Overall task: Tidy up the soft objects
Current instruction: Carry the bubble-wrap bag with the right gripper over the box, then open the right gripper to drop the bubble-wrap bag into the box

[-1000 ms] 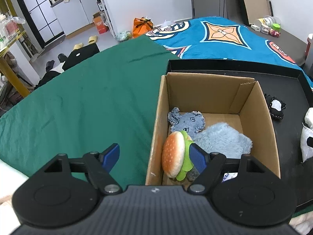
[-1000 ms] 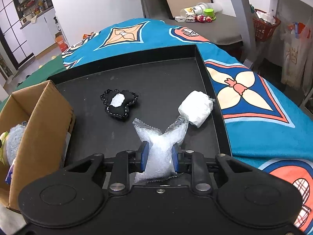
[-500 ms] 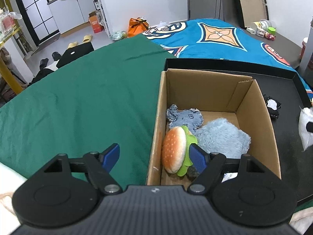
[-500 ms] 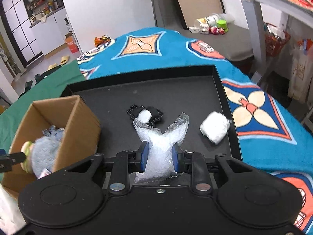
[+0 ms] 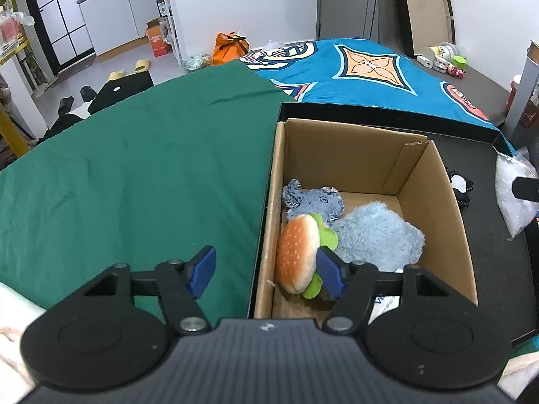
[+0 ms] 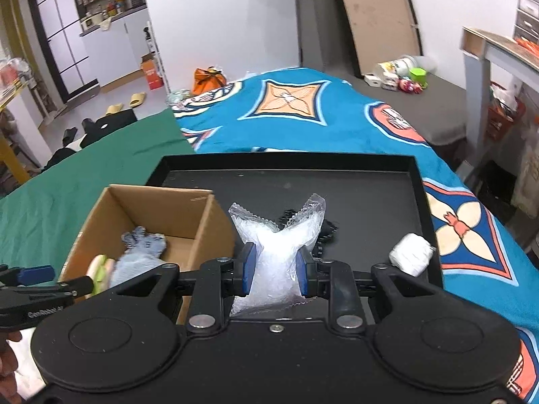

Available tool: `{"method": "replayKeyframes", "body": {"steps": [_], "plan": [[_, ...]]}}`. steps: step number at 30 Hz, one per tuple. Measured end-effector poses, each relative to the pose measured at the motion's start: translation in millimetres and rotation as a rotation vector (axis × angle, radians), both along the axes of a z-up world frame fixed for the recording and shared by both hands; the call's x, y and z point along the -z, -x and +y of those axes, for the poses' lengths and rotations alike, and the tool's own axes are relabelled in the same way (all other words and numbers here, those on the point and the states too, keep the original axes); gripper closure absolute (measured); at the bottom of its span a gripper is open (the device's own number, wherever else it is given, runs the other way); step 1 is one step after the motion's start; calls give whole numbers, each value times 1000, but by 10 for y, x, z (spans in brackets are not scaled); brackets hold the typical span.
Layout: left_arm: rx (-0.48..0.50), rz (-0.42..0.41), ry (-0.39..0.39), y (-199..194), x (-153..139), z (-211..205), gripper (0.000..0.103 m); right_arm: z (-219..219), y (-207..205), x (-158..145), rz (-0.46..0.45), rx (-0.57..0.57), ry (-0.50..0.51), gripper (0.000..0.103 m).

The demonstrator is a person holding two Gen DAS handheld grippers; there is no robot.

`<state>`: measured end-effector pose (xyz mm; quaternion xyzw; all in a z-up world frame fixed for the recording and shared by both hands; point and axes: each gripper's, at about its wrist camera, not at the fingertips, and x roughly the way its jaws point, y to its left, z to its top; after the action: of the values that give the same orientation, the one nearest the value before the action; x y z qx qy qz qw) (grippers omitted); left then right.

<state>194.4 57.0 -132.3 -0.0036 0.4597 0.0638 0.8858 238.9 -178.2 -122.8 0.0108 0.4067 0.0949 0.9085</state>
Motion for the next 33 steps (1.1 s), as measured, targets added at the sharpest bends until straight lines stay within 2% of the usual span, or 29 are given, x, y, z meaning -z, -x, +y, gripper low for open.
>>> {"method": "replayKeyframes", "body": {"steps": [3,5,15,26,29,33], "plan": [[7,12,15,37,18,24,52,127,11,-36,-4,-28,12,78],[10,18,29,47,28,40,63,221,15,-58,-7,-45,20,78],[9,28,66,59,73,103,94,698,70,-168,-29,-141,62,78],[3,26,105,72,96,177,95,1079,-2,-259,-67,-231,148,76],[2,28,106,74,98,181,95,1192,-15,-258,-79,-284,203,72],[4,26,102,73,94,170,95,1292,-1,-259,-107,-326,283,52]]}}
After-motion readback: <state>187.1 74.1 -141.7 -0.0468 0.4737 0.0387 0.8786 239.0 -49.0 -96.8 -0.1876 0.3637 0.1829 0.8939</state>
